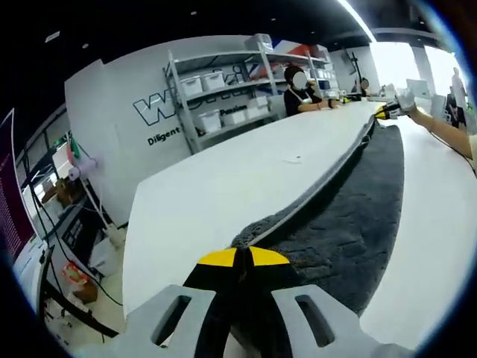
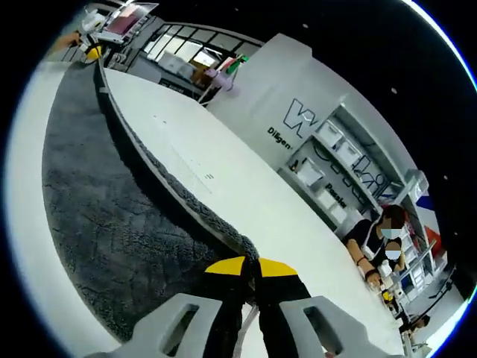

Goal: Fold the towel on the table until its edges align and the towel forms a compact rectangular stack.

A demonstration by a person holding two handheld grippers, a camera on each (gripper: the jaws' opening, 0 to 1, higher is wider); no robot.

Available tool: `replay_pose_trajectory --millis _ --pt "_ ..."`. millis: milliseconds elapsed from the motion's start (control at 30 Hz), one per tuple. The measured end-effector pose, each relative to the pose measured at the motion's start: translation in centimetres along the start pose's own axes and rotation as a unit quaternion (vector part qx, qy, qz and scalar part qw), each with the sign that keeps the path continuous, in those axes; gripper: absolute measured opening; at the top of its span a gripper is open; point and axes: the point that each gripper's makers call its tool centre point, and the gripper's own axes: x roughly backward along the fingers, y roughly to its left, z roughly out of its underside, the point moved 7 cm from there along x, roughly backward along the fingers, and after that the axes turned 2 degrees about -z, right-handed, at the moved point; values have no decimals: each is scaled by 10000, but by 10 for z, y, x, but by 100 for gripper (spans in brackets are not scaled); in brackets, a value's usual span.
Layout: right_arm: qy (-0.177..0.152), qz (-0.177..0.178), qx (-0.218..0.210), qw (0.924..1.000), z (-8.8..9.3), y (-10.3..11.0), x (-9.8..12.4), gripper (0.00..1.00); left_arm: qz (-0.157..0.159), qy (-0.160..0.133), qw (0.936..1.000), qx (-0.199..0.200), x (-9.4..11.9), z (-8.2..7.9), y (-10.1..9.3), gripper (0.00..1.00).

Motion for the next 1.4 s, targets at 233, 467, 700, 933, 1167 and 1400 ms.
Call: replay_pose_trajectory --millis 233,467,700,933,1167,1400 --pt "149 -7 158 9998 5 6 -5 1 -30 35 10000 0 -3 4 -1 4" --pt "278 -26 278 9992 9 10 -10 1 -87 32 10000 -36 -4 7 -3 6" --pt "390 10 385 9985 10 15 -13 4 -190 25 9998 -11 -7 10 1 11" --pt "399 44 359 9985 12 13 -12 9 -310 -60 9995 -43 -1 9 7 18" --pt "492 169 201 9984 16 6 -8 20 -291 -62 9995 124 -3 11 4 31" --pt "610 322 -48 9976 23 0 -5 36 -465 41 9983 337 0 13 4 50"
